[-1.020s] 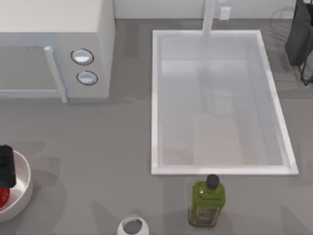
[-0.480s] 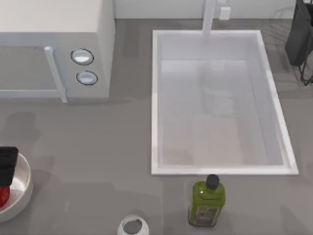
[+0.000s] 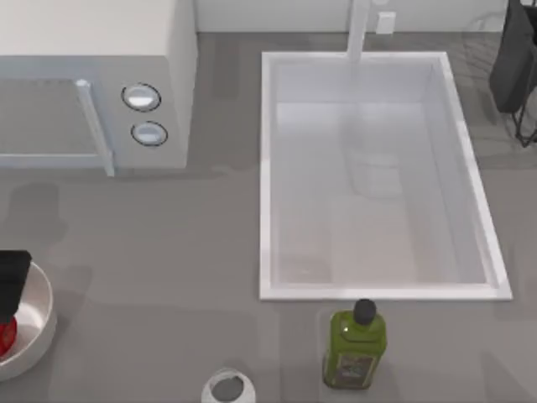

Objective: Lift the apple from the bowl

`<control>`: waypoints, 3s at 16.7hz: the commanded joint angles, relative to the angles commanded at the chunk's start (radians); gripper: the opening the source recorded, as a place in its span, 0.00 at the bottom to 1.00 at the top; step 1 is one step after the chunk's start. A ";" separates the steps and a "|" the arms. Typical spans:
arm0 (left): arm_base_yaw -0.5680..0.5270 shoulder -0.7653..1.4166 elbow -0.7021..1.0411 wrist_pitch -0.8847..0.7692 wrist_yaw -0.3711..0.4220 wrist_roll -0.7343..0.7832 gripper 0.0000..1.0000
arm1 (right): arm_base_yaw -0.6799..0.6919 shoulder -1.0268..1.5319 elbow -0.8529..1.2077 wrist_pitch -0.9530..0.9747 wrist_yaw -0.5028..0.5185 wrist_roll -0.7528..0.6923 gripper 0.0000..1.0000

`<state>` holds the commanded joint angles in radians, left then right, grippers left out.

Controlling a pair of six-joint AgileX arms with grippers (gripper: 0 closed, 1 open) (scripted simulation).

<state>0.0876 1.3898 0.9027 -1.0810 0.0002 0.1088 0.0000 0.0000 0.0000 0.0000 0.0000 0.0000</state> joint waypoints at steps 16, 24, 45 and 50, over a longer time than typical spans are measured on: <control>0.009 0.230 -0.269 0.496 0.000 0.009 1.00 | 0.000 0.000 0.000 0.000 0.000 0.000 1.00; 0.009 0.230 -0.269 0.496 0.000 0.009 0.55 | 0.000 0.000 0.000 0.000 0.000 0.000 1.00; 0.000 0.159 -0.095 0.343 0.008 0.003 0.00 | 0.000 0.000 0.000 0.000 0.000 0.000 1.00; -0.004 0.151 0.245 -0.022 0.008 -0.001 0.00 | 0.000 0.000 0.000 0.000 0.000 0.000 1.00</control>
<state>0.0839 1.5408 1.1476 -1.1030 0.0083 0.1076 0.0000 0.0000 0.0000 0.0000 0.0000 0.0000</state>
